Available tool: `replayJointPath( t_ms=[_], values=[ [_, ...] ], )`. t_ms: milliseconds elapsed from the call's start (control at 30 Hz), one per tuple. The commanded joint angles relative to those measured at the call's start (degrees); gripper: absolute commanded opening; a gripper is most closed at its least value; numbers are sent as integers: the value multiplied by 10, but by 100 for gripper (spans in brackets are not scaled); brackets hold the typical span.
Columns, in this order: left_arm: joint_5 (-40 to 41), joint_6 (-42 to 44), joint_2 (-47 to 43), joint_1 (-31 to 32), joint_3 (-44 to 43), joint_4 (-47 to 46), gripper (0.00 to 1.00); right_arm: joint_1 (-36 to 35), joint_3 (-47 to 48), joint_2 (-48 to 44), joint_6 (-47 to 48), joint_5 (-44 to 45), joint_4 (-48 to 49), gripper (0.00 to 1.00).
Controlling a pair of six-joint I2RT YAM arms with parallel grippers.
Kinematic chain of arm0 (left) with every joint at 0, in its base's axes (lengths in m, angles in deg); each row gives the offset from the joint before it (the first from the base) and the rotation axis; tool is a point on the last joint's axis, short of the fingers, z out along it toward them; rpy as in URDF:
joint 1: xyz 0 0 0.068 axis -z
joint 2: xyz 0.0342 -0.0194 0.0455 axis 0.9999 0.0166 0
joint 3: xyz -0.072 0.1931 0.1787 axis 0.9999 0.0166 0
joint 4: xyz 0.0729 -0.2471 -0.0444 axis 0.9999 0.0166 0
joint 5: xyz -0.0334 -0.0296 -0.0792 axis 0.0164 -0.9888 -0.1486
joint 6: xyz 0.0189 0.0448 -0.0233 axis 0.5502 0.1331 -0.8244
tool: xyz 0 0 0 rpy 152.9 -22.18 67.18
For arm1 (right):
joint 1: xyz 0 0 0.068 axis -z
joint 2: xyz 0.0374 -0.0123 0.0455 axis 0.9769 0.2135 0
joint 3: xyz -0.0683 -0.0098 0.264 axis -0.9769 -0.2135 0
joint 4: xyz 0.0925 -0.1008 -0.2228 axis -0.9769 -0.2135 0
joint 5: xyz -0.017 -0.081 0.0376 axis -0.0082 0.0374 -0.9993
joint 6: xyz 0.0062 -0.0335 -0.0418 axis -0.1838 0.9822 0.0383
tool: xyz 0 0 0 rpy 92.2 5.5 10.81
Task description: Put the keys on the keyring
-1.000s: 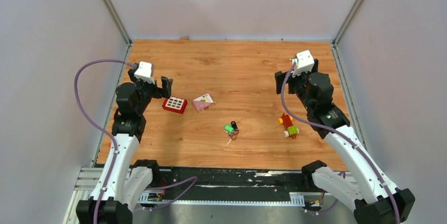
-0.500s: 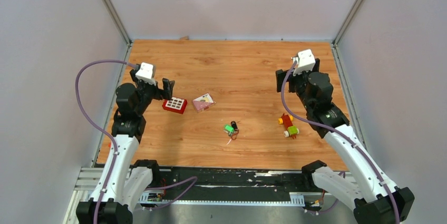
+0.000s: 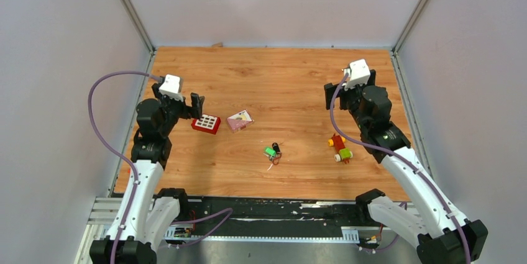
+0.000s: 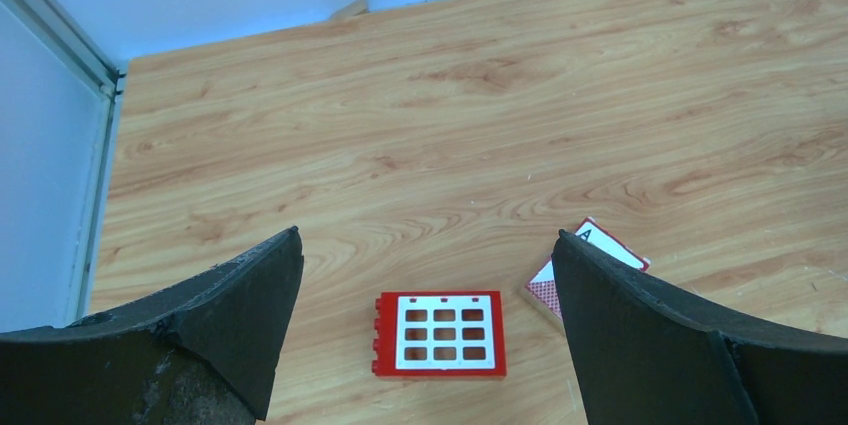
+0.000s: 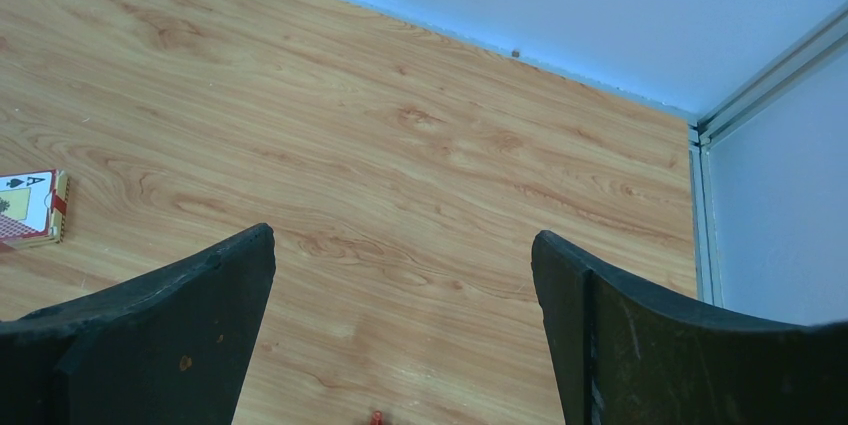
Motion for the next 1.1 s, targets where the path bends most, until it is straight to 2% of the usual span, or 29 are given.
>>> replayJointPath(
  t_ms=[0, 1067],
  values=[
    [4, 6, -9, -2, -30, -9, 100, 1, -4, -14, 3, -3, 22, 100],
    [-4, 7, -6, -2, -33, 10, 100, 1, -11, -19, 4, -27, 24, 100]
  ],
)
